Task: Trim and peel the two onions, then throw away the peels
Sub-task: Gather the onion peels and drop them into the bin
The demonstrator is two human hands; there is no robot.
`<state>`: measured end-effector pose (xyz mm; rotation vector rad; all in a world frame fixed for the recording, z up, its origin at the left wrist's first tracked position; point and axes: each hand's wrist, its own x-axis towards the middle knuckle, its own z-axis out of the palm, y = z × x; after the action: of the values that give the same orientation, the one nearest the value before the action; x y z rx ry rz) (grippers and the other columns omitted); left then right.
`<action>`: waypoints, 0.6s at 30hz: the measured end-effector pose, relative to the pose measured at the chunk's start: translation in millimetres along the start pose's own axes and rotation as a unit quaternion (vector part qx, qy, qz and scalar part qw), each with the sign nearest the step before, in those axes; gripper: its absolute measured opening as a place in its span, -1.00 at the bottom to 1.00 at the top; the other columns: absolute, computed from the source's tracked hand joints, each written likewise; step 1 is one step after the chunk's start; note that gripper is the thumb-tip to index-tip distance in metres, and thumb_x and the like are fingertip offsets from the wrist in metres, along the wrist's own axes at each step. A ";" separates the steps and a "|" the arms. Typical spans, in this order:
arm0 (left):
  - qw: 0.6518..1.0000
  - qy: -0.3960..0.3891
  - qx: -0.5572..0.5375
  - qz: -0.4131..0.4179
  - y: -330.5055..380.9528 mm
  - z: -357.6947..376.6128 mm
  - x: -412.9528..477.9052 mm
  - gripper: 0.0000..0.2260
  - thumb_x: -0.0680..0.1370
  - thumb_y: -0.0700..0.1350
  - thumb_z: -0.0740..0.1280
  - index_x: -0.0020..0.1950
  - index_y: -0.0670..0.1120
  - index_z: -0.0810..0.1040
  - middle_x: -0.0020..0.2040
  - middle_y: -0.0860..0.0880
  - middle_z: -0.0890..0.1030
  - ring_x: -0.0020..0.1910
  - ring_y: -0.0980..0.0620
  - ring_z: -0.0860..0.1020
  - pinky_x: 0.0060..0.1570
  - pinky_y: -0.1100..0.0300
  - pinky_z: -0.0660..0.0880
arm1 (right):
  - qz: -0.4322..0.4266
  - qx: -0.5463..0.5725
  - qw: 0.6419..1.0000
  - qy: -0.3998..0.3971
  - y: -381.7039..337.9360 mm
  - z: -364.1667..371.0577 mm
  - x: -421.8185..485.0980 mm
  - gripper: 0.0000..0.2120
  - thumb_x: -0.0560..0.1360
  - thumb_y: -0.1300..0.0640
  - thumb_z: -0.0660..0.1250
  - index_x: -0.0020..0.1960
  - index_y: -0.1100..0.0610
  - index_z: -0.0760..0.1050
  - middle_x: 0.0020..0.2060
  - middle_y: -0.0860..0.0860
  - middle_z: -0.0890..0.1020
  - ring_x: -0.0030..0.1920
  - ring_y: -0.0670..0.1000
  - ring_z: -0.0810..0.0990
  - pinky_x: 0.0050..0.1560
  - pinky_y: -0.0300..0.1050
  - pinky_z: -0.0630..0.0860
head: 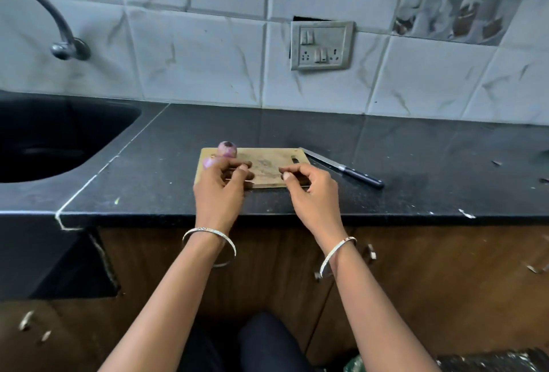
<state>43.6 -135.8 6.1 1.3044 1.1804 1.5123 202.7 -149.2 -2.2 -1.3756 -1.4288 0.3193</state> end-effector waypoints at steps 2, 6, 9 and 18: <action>0.997 0.060 0.043 0.023 -1.0 -15.7 17.6 -0.87 0.60 -0.20 0.35 -0.02 -0.01 0.66 -0.18 -0.01 0.72 -0.23 0.12 0.69 -0.05 0.15 0.63 | -0.008 -0.016 1.000 -0.022 -1.6 13.5 16.9 -0.85 0.58 0.13 0.36 0.06 0.02 0.70 -0.06 -0.19 0.70 -0.01 -0.21 0.62 -0.02 -0.41 0.50; 0.984 0.106 0.135 0.047 -4.9 -38.7 51.3 -0.93 0.55 -0.14 0.41 -0.05 0.02 0.67 -0.18 0.11 0.69 -0.19 0.22 0.63 0.02 0.12 0.61 | -0.018 -0.032 0.998 -0.051 -2.9 41.8 50.4 -0.86 0.54 0.16 0.38 0.04 0.04 0.70 -0.10 -0.16 0.72 -0.08 -0.20 0.64 -0.04 -0.33 0.51; 0.975 0.081 0.206 0.029 -16.2 -47.5 79.9 -0.87 0.50 -0.07 0.46 0.04 0.00 0.66 -0.11 0.08 0.68 -0.14 0.18 0.62 0.05 0.10 0.58 | -0.015 -0.056 0.993 -0.098 -0.6 65.1 78.8 -0.84 0.54 0.12 0.40 0.10 0.01 0.67 -0.07 -0.15 0.71 -0.09 -0.20 0.63 -0.06 -0.31 0.50; 0.928 -0.105 0.356 -0.023 -24.8 -53.8 127.0 -0.48 0.29 0.07 0.64 0.19 0.09 0.57 0.09 0.13 0.58 0.02 0.10 0.56 0.05 0.11 0.50 | -0.044 -0.125 0.951 -0.280 7.3 105.2 132.5 -0.40 0.54 0.08 0.42 0.52 -0.13 0.31 0.35 -0.14 0.48 0.33 -0.11 0.46 0.35 -0.15 0.40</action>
<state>-28.7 -15.9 11.2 1.8306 1.6771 0.8856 154.9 12.3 16.1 -1.4853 -2.0509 0.5116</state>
